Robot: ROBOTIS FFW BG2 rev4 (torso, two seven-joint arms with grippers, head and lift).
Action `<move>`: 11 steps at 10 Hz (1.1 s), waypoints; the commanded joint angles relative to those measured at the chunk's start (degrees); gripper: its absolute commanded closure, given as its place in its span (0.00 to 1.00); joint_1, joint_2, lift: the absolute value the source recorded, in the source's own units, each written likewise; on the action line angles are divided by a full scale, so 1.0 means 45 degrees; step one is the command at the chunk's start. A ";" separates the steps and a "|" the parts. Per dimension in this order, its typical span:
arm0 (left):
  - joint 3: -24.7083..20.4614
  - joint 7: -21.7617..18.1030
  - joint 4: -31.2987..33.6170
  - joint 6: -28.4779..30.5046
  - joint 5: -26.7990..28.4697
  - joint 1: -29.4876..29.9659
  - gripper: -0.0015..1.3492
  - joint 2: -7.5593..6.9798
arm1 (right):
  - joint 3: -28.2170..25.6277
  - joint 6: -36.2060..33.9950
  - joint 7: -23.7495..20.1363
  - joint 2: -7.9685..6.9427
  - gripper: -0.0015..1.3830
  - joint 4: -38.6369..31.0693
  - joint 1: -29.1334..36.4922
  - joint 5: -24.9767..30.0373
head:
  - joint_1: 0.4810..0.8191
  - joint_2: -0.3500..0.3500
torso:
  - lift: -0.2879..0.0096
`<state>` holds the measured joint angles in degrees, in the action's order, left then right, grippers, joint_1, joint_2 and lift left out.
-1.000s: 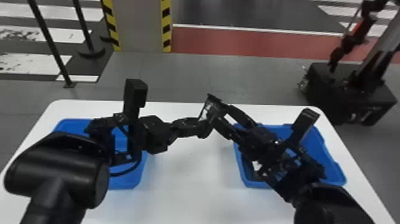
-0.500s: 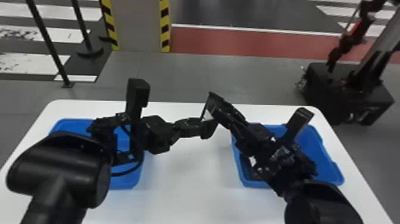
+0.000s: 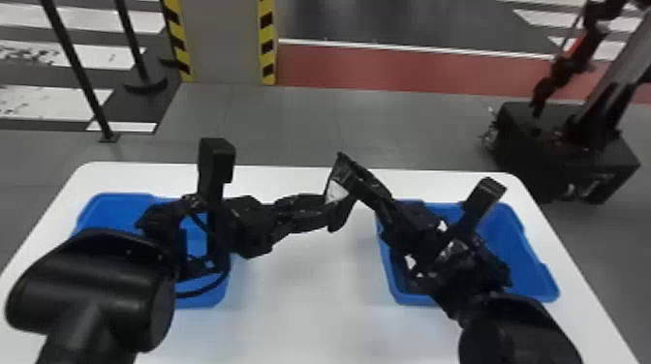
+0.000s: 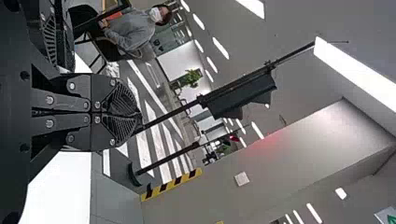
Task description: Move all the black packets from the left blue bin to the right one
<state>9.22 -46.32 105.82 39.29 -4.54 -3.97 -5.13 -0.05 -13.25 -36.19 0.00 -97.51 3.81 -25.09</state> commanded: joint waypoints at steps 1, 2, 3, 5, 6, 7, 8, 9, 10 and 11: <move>-0.0739 0.0078 -0.0001 -0.0669 -0.0047 0.0726 0.12 0.0124 | -0.0595 0.0226 0.0015 -0.0011 0.93 0.0090 0.0028 0.0067 | 0.63 0.39 | 0.60; -0.1228 0.0078 0.0030 -0.1326 -0.0086 0.1195 0.06 0.0104 | -0.1278 0.0288 0.0034 -0.0011 0.93 -0.0035 0.0153 0.0224 | 0.63 0.38 | 0.60; -0.1774 0.0078 0.0030 -0.2263 -0.0515 0.1726 0.11 0.0045 | -0.2157 0.0288 0.0132 -0.0011 0.93 -0.0160 0.0372 0.0458 | 0.63 0.37 | 0.60; -0.2790 0.0078 0.0718 -0.3294 -0.1121 0.2820 0.12 -0.0130 | -0.3075 0.0288 0.0757 0.0450 0.93 -0.0035 0.0934 0.0517 | 0.63 0.33 | 0.60; -0.3337 0.0097 0.1155 -0.3638 -0.1336 0.3414 0.12 -0.0189 | -0.3427 0.0382 0.1089 0.0704 0.93 0.0247 0.1122 0.0497 | 0.63 0.31 | 0.60; -0.4079 0.0097 0.1593 -0.4044 -0.1609 0.4226 0.12 -0.0169 | -0.3935 0.0538 0.1362 0.0899 0.93 0.0684 0.1309 0.0497 | 0.63 0.29 | 0.60; -0.4665 0.0156 0.2124 -0.4013 -0.1707 0.4945 0.12 -0.0150 | -0.4325 0.0538 0.1480 0.1017 0.93 0.1090 0.1309 0.0517 | 0.63 0.28 | 0.60; -0.5173 0.0175 0.2624 -0.3951 -0.1785 0.5632 0.12 -0.0130 | -0.4618 0.0538 0.1733 0.1192 0.93 0.1372 0.1309 0.0575 | 0.63 0.27 | 0.60; -0.5583 0.0175 0.3062 -0.4388 -0.1805 0.6101 0.12 -0.0130 | -0.4755 0.0413 0.2007 0.1310 0.91 0.1715 0.1309 0.0321 | 0.63 0.26 | 0.60; -0.5817 0.0195 0.3249 -0.5326 -0.1805 0.6382 0.12 -0.0091 | -0.4755 0.0257 0.2007 0.1290 0.64 0.1809 0.1403 -0.0050 | 0.63 0.25 | 0.60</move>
<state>-16.29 -45.34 119.84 17.40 -12.64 23.92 -5.62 -21.37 -11.73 -27.11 5.79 -89.81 9.97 -24.36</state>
